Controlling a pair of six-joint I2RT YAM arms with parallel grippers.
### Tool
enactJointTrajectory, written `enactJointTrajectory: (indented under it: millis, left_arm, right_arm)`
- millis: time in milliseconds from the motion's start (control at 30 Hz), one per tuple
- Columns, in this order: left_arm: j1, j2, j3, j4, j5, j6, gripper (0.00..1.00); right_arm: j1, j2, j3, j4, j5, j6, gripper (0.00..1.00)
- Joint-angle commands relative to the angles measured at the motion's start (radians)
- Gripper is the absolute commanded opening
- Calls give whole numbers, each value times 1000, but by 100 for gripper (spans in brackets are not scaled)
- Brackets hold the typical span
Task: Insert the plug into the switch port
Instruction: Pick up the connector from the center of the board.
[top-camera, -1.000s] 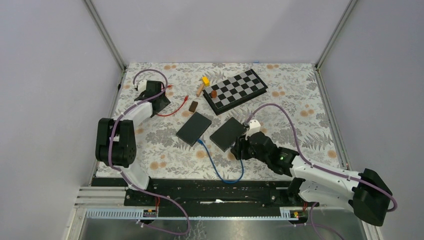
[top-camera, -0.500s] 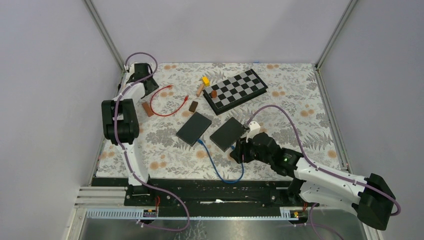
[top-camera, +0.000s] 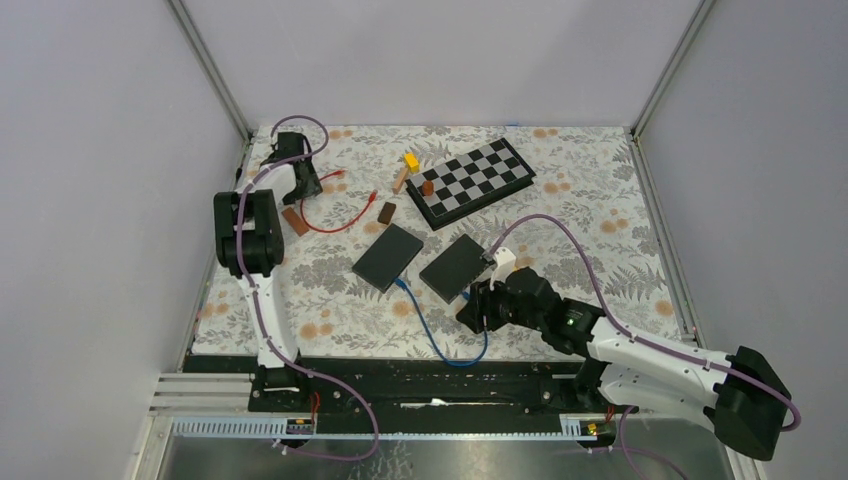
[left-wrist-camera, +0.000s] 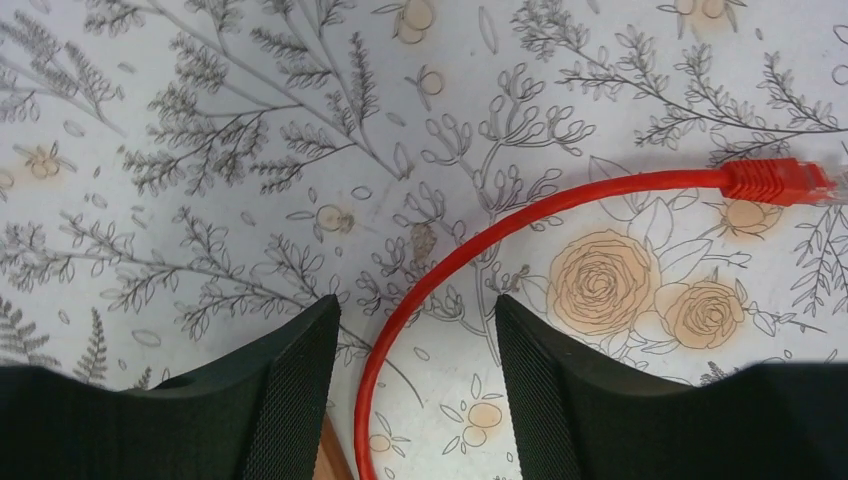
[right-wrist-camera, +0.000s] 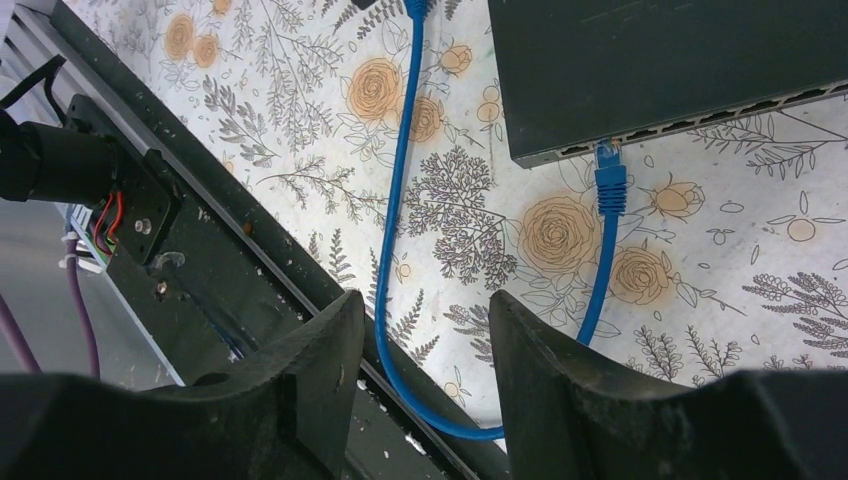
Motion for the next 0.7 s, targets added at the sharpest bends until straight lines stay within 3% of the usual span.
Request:
enactJointTrajectory:
  millis: [0,100,267,567,667]
  left_arm:
    - [3,54,42,-53,-4,63,59]
    - [4,70,40,-65,-10,68,57]
    - [4,96,38,-98,32,35,40]
    - [-14,15,-62,-41,122,-15,0]
    - [-31,-29,-83,-27,113,-38,0]
  right_arm:
    - [1,-44,-5,31,-15,-5,56]
    - [1,-58,-6,26,-17,10,56]
    - [2,-96,-7,9,1,27,55]
    - [2,-167,-5,-56,41,56,55]
    - [1,-201,-5,-82,49,67,55]
